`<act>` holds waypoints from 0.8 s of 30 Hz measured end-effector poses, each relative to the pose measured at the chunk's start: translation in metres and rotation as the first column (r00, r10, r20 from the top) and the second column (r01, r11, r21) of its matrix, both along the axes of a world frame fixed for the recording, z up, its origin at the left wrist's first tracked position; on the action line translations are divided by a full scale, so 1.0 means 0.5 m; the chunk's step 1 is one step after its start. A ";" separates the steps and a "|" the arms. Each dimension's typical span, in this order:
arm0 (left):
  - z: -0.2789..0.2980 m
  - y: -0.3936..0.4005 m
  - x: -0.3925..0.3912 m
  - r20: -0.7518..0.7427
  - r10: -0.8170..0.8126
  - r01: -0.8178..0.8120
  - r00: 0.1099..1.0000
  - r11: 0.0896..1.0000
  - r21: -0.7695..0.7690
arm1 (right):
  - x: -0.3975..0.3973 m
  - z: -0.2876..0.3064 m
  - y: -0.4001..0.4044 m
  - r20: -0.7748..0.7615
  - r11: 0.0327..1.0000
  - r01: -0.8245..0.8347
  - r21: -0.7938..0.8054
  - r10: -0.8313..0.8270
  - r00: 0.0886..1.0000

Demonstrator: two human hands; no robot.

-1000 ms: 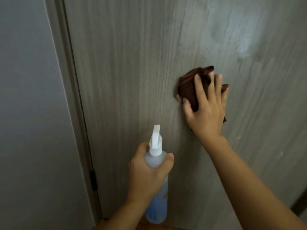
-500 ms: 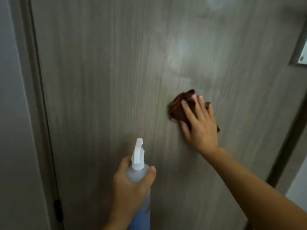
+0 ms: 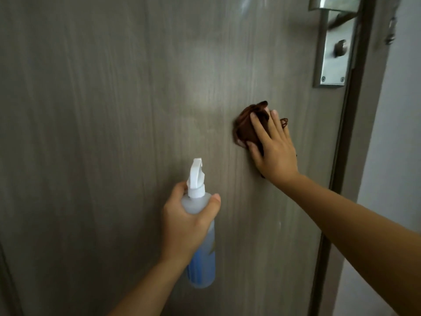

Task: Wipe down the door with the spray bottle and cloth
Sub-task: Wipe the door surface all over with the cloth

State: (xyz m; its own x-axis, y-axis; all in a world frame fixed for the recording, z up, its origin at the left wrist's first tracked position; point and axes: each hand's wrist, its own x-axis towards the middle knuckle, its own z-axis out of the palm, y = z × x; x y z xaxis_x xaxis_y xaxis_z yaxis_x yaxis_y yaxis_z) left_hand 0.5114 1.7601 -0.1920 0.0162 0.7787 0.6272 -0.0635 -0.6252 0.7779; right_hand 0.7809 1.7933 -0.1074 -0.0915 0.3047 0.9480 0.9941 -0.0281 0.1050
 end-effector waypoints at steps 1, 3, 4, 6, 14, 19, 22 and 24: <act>-0.004 0.002 0.009 -0.006 -0.003 0.003 1.000 1.000 0.003 | 0.008 -0.001 -0.002 -0.069 1.000 -0.004 0.021 0.005 0.998; -0.016 0.006 0.023 -0.020 -0.004 0.004 1.000 1.000 0.000 | 0.014 -0.005 -0.001 -0.219 0.998 -0.007 0.068 0.021 0.976; -0.023 0.008 0.029 -0.029 -0.003 0.003 1.000 1.000 -0.001 | 0.012 -0.007 0.001 -0.269 0.997 -0.006 0.078 0.027 0.963; -0.033 0.006 0.046 -0.049 -0.006 0.007 0.999 1.000 0.010 | 0.009 -0.015 0.005 -0.261 0.999 -0.003 0.052 0.017 0.965; -0.053 -0.014 0.110 -0.018 0.025 -0.025 1.000 1.000 0.001 | 0.077 0.034 -0.004 0.581 0.986 0.124 -0.108 -0.039 0.813; -0.036 -0.025 0.131 -0.060 -0.027 0.029 0.998 0.999 0.029 | 0.046 0.097 -0.001 0.038 1.000 0.023 0.013 -0.024 0.999; -0.034 -0.020 0.143 -0.080 -0.031 0.032 0.996 0.999 0.008 | 0.031 0.096 0.009 -0.094 0.999 0.014 0.038 -0.011 0.996; -0.034 -0.018 0.153 -0.103 -0.044 0.046 0.994 0.999 0.010 | 0.042 0.085 0.004 -0.041 1.000 -0.013 -0.002 0.013 0.999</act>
State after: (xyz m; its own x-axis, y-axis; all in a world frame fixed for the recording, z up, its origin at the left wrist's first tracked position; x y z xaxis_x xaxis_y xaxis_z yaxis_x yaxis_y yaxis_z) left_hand 0.5878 1.7511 -0.2089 0.1157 0.7680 0.6299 -0.0121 -0.6331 0.7740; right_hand 0.8021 1.7954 -0.0651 -0.0569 0.3057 0.9504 0.9978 -0.0150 0.0646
